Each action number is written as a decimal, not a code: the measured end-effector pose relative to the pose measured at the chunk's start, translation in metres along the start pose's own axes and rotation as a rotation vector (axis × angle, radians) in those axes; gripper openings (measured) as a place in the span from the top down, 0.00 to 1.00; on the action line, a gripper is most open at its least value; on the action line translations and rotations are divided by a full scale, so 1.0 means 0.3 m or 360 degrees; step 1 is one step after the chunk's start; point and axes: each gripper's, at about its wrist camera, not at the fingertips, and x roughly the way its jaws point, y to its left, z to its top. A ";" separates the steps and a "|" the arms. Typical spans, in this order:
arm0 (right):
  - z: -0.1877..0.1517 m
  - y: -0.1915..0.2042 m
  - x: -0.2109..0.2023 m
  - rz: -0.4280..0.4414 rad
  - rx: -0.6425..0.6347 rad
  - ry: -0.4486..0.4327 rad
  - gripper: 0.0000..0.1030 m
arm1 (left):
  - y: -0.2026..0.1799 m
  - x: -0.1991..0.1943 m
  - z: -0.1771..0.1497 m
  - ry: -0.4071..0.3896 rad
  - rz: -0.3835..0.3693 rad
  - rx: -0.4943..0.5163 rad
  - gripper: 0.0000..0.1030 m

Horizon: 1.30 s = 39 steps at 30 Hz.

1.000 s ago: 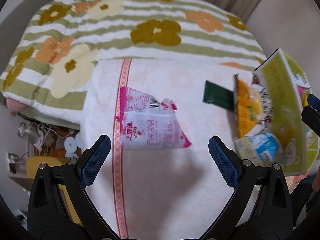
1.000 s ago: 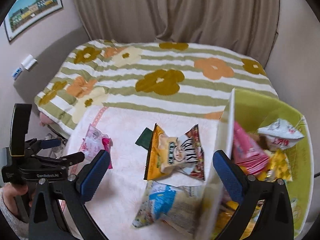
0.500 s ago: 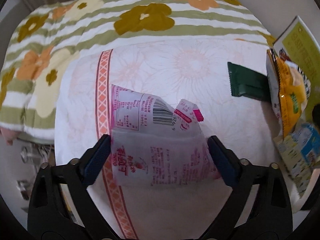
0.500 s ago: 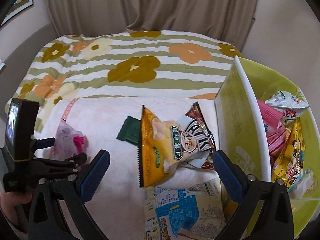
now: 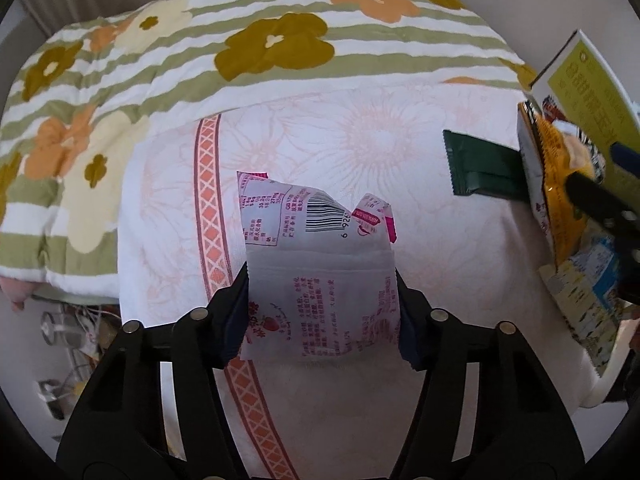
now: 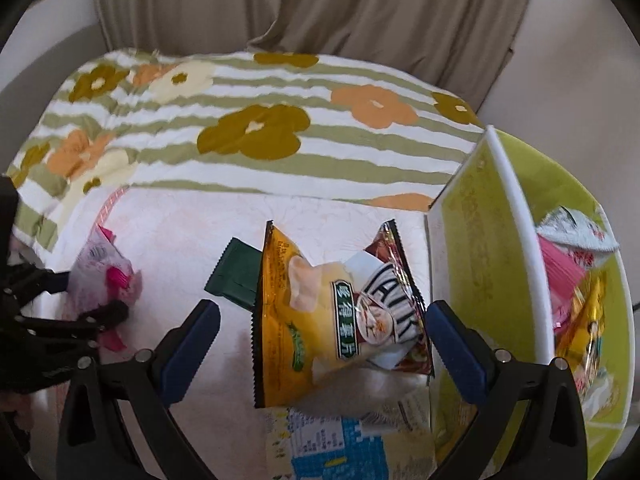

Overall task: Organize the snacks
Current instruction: 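Grasp the pink-printed white bag with left tool while right tool grasps orange barbecue chip bag, then carry both bags over the box and open both tools to drop them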

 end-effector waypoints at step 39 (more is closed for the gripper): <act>0.049 -0.061 -0.177 0.0177 -0.0037 -0.0029 0.26 | -0.094 -0.340 0.056 -0.0308 0.0025 -0.0031 0.47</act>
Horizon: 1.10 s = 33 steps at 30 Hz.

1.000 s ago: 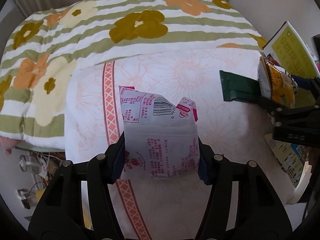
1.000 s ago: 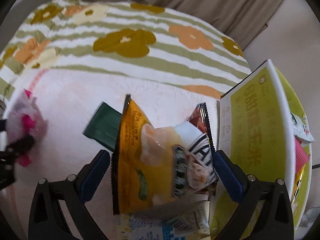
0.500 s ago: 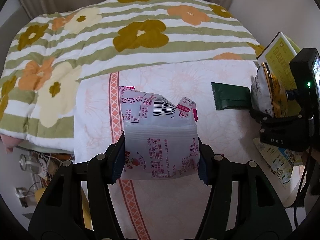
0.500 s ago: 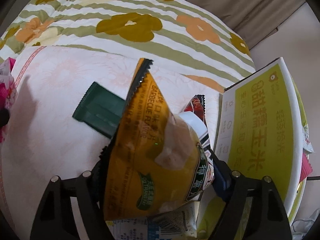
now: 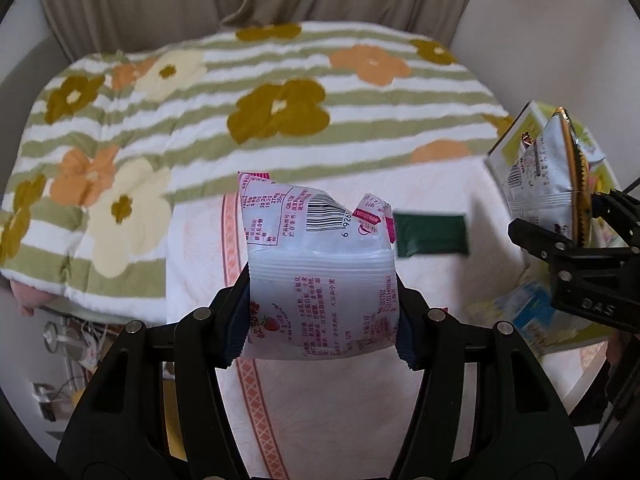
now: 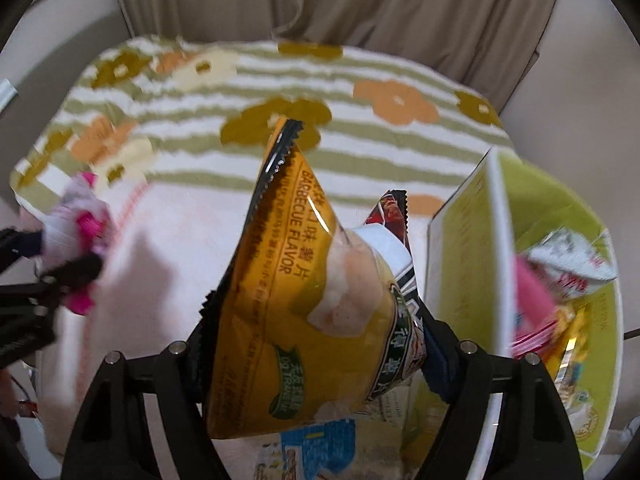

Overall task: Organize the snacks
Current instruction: 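Carry both bags over the box and open both tools to drop them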

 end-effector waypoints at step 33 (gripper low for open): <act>-0.220 -0.900 -0.346 0.0114 0.0137 -0.0202 0.26 | -1.139 -0.033 0.316 -0.0106 -0.0258 0.0179 0.46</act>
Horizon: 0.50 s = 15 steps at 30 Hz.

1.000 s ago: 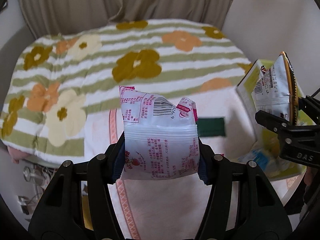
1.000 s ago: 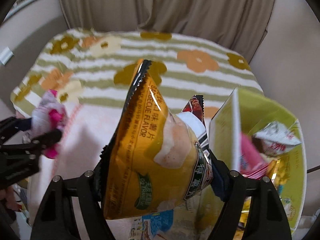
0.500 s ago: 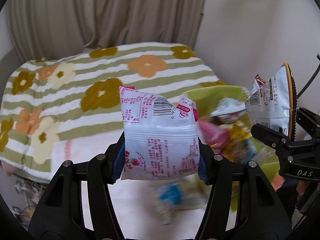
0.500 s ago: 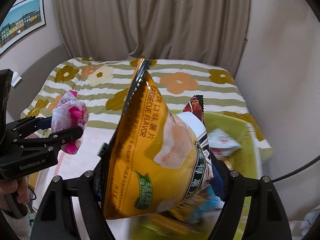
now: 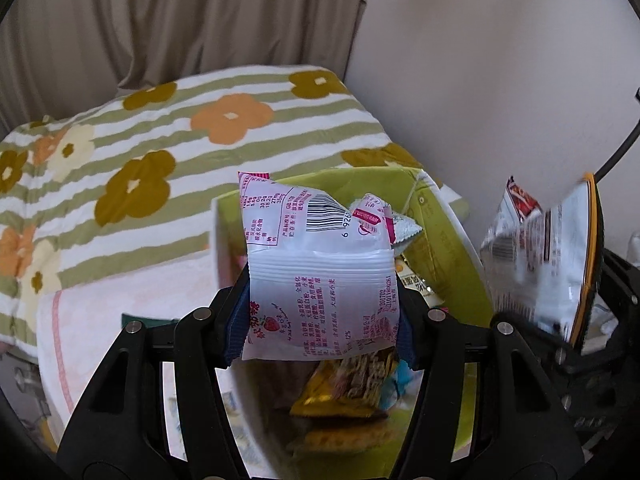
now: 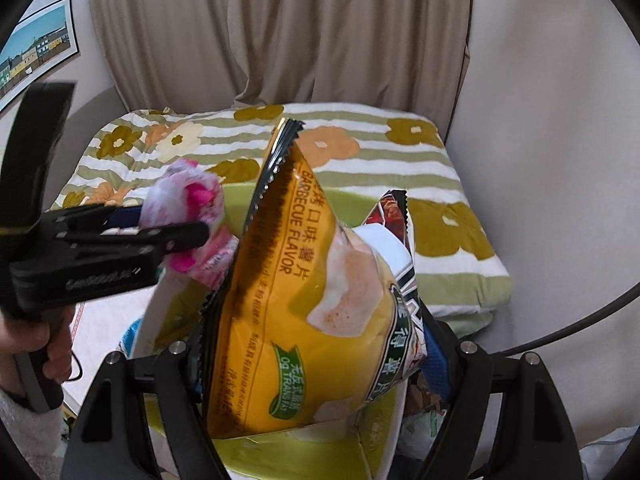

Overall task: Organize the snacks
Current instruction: 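Carry both bags over the box and open both tools to drop them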

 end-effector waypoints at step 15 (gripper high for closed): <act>-0.056 -0.069 0.079 -0.0009 0.0028 0.0067 0.26 | 0.055 0.048 0.002 0.0020 0.0161 0.0112 0.00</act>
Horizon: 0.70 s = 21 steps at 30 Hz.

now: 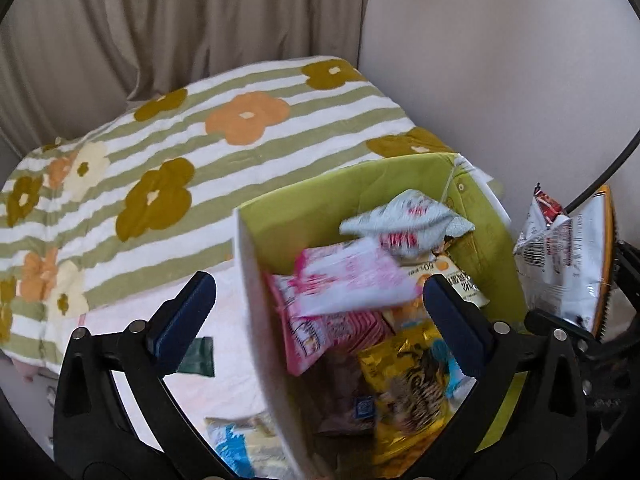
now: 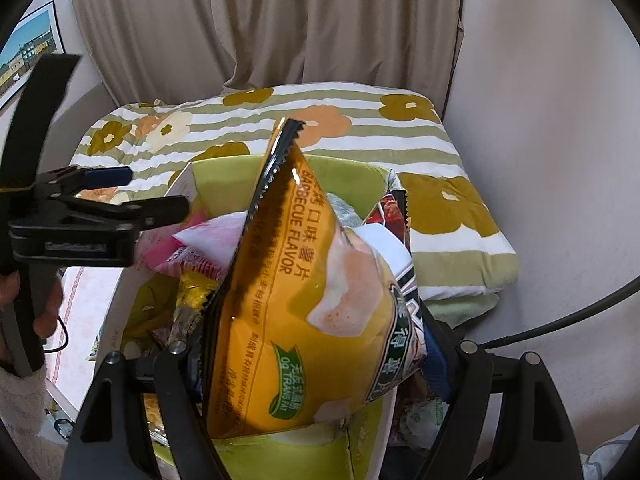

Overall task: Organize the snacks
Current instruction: 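Carry both bags over the box and open both tools to drop them, then move both tools toward the dark green packet and blue-white bag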

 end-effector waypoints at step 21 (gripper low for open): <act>-0.056 0.091 -0.025 -0.0017 -0.0181 -0.0110 0.00 | 0.220 -0.158 -0.235 -0.0001 0.0116 -0.0272 0.00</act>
